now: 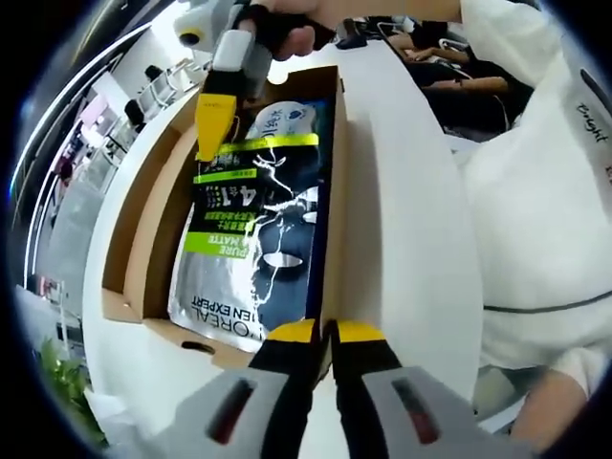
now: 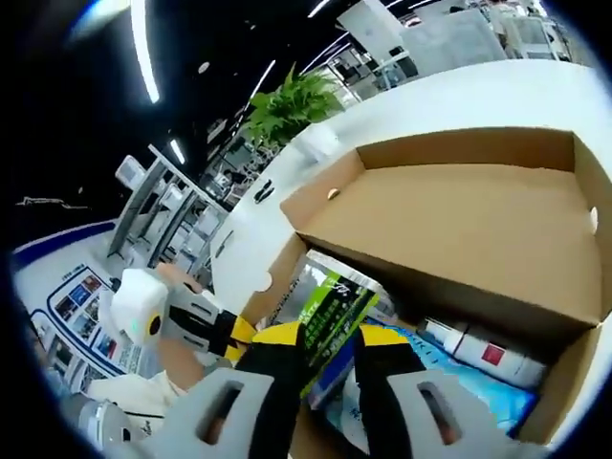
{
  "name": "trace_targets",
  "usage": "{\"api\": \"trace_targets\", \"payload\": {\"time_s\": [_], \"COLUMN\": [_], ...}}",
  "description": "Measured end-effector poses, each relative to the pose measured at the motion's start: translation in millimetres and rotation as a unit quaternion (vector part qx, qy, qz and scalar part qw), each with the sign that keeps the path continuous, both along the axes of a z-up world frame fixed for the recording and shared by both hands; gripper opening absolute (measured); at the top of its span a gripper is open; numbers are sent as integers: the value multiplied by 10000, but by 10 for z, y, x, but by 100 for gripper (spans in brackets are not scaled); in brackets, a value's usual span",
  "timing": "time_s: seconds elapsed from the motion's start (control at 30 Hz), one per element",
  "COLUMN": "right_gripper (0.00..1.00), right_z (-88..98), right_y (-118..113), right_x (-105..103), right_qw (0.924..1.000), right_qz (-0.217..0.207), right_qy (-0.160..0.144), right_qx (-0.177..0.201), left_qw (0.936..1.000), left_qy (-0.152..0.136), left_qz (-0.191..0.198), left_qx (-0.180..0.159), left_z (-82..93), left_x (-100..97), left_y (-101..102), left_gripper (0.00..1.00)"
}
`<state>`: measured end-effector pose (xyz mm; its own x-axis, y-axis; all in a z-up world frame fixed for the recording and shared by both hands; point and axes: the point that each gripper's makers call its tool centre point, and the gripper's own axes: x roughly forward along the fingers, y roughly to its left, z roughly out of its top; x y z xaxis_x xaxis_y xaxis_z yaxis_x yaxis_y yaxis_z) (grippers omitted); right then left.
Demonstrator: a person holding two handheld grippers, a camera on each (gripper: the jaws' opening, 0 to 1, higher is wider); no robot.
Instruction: Operate the shoe box by opening the lid, removing the specified soft item, and placing it in the target area until the item is outside and the box remains undamaged.
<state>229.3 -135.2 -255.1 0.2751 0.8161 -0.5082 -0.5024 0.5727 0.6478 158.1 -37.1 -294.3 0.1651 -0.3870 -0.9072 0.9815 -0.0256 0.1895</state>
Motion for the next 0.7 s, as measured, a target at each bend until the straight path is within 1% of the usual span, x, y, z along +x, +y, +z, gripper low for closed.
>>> {"api": "trace_targets", "payload": {"time_s": [0.07, 0.17, 0.2, 0.3, 0.33, 0.4, 0.53, 0.63, 0.7], "right_gripper": [18, 19, 19, 18, 18, 18, 17, 17, 14], "right_z": [-29, -43, -50, -86, -104, -111, -113, -129, -134], "right_y": [68, 138, 145, 134, 140, 153, 156, 168, 175], "right_x": [-13, 7, 37, 104, 115, 108, 127, 115, 104], "right_qw": [10000, 10000, 10000, 9999, 9998, 9996, 9994, 9994, 9994], "right_qz": [-12, 40, -5, -124, -197, -232, -276, -296, -290], "right_qy": [35, -54, -79, -17, 65, 140, 168, 186, 164], "right_qx": [25, -41, -38, -63, -19, 47, 91, 79, 19], "left_qw": [10000, 10000, 10000, 10000, 10000, 10000, 10000, 10000, 10000], "left_qy": [30, 30, 23, 12, 10, 14, 18, 13, 16], "left_qz": [26, 33, 31, 36, 36, 39, 32, 32, 39], "left_qx": [23, 20, 13, -13, -16, -14, -18, -19, -22], "left_z": [-1, -1, -1, 1, 1, 1, 1, 1, 1], "left_x": [3, 3, 3, 1, 1, 1, 1, 0, -2], "left_y": [0, 1, 2, 1, 0, 1, 1, 1, 2], "left_gripper": [5, 5, 5, 5, 5, 5, 5, 5, 5]}}
